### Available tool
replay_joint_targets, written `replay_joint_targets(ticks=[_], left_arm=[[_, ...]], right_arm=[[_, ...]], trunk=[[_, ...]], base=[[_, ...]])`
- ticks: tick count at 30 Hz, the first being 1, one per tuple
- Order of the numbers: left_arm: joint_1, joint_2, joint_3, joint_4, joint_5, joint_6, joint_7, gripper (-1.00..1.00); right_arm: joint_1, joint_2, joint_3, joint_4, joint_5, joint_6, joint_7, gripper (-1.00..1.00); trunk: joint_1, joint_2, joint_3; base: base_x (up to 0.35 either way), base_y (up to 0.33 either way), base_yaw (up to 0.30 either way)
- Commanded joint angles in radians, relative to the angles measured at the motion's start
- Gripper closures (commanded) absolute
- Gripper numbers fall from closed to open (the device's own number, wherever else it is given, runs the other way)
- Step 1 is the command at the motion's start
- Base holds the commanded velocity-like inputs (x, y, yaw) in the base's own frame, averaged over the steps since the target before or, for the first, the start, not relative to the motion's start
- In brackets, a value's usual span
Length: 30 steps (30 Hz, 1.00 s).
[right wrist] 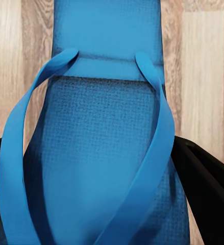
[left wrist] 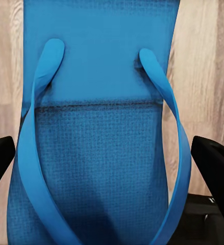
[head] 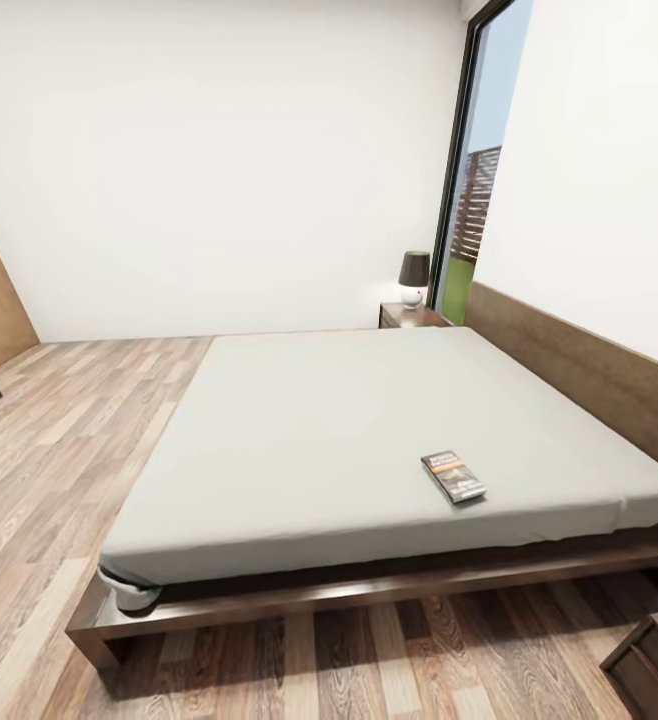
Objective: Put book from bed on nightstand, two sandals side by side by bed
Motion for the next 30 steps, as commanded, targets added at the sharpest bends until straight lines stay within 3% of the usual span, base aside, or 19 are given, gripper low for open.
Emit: replay_joint_targets(ticks=[1, 30], left_arm=[[0.0, 0.0, -0.006, 0.001, 0.009, -0.004, 0.003, 1.0], [0.0, 0.0, -0.007, 0.001, 0.009, -0.008, 0.003, 1.0]], right_arm=[[-0.001, 0.0, 0.007, 0.001, -0.004, -0.003, 0.002, 1.0], [-0.001, 0.0, 0.008, 0.001, 0.0, -0.004, 0.002, 1.0]], trunk=[[0.004, -0.008, -0.004], [0.115, -0.211, -0.095]], base=[[0.0, 0.0, 0.0], [0.0, 0.0, 0.0]])
